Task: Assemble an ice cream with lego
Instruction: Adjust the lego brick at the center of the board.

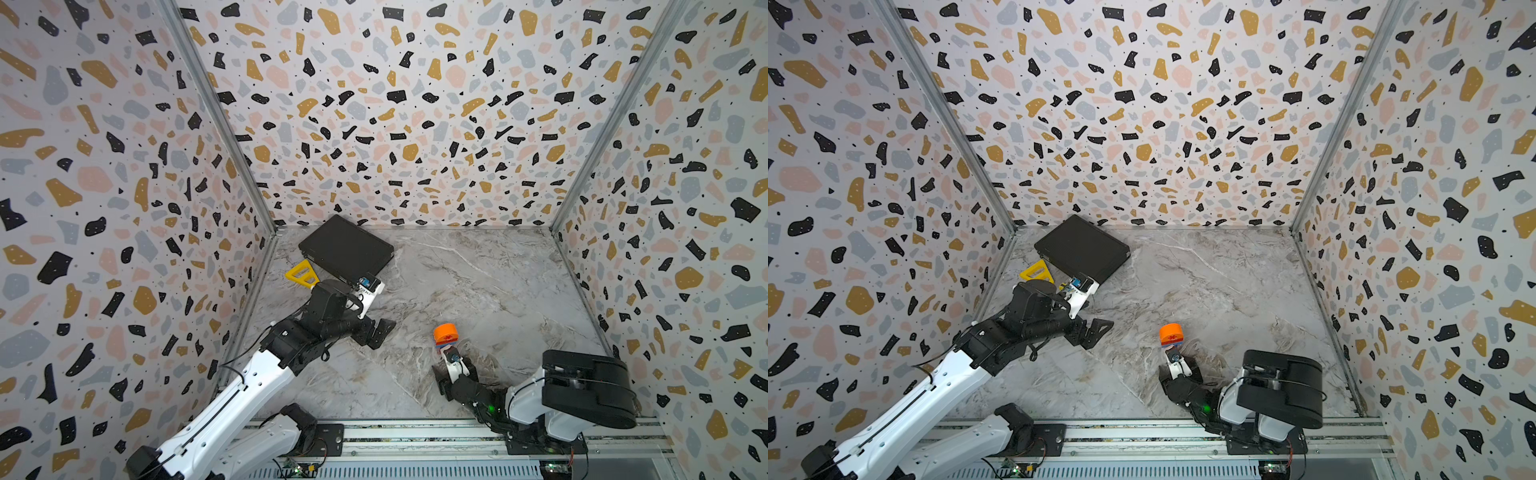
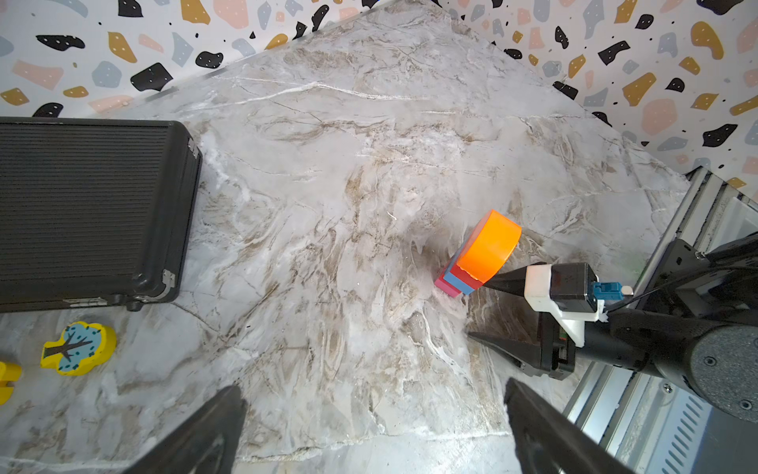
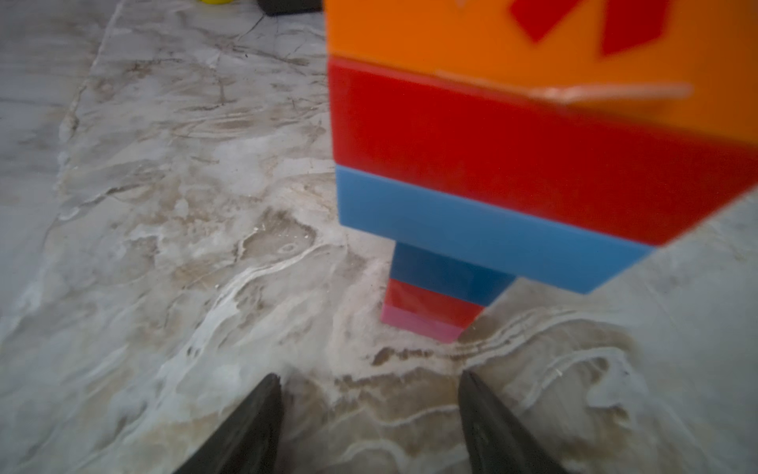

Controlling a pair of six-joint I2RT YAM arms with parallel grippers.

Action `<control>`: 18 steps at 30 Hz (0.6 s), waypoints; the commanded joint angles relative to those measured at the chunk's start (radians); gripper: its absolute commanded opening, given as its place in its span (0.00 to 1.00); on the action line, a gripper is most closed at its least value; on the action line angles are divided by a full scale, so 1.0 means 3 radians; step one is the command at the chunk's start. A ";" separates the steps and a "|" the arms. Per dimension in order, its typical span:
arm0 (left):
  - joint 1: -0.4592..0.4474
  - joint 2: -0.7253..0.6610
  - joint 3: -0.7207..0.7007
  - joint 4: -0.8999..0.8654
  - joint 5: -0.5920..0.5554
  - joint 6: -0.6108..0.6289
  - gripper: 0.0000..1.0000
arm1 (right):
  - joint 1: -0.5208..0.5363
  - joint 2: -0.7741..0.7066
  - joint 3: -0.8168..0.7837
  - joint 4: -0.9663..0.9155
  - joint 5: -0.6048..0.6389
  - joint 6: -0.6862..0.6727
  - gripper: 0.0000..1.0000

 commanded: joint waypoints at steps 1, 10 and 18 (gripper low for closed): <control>0.0026 -0.0048 -0.0041 0.0122 0.0042 0.0036 1.00 | 0.0014 0.0342 -0.0152 0.0779 0.0316 0.0106 0.71; 0.0027 -0.0051 -0.0051 0.0121 0.0045 0.0035 1.00 | 0.0016 0.0978 -0.0111 0.1265 0.0429 0.0167 0.72; 0.0027 -0.0043 -0.0046 0.0116 0.0052 0.0036 0.99 | -0.0178 0.1217 0.0029 0.1263 0.0066 0.0167 0.73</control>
